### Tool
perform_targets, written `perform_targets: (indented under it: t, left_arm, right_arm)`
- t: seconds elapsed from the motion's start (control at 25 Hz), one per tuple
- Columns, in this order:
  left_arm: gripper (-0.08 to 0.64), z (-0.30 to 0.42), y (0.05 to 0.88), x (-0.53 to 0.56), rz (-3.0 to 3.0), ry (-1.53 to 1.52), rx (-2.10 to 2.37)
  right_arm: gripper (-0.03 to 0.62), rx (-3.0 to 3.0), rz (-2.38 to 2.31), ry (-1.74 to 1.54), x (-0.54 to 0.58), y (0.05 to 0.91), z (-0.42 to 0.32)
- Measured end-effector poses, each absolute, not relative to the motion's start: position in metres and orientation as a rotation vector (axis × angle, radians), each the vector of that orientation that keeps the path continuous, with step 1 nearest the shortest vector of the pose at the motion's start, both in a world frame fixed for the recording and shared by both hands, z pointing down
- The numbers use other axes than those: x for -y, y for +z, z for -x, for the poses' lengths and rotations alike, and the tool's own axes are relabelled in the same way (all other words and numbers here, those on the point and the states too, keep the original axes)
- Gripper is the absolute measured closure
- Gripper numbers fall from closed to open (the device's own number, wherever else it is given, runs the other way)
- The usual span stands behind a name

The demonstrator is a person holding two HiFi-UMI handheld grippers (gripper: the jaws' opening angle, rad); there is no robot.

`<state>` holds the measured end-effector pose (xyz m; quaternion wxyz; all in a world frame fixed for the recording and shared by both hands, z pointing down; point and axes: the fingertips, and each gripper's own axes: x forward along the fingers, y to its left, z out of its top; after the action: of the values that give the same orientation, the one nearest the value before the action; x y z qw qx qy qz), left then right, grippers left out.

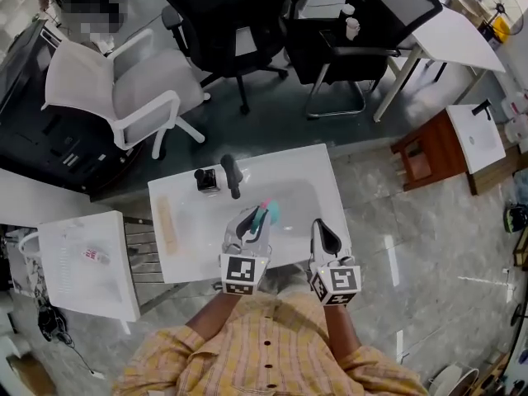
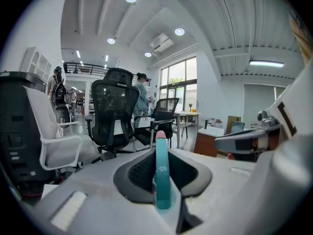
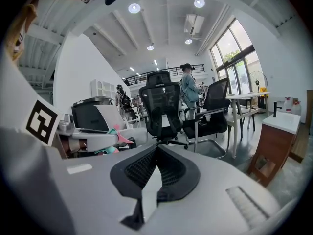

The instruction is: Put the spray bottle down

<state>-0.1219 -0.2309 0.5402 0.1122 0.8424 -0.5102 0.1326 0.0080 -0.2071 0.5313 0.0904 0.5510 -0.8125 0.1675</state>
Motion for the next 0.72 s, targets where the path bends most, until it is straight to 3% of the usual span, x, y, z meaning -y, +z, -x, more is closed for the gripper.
perform_targets:
  t: [0.72]
  left_arm:
    - [0.489,0.082,0.564,0.303,-2.437,0.470,1.536]
  right_arm:
    - [0.592,2.443,-1.545,0.575,0.248,0.564,-0.038]
